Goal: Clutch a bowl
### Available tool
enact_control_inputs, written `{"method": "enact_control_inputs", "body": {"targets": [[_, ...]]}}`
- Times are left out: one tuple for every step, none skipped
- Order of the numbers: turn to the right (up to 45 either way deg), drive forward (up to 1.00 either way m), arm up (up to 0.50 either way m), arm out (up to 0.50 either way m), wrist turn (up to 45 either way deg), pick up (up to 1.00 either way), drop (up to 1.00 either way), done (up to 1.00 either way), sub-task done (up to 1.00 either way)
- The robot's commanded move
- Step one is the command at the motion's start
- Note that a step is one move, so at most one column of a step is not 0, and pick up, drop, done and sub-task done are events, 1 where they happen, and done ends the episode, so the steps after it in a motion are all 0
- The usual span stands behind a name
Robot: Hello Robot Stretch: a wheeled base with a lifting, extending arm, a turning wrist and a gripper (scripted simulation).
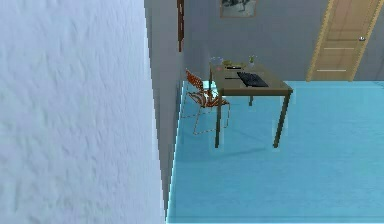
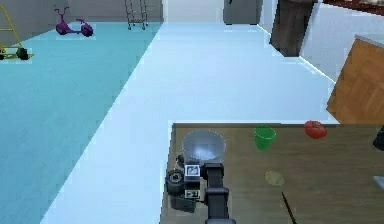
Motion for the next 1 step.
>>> {"method": "enact_control_inputs", "body": {"targets": [[0.0,0.0,0.0,0.0,0.0,0.0,0.0,1.0,0.0]]}}
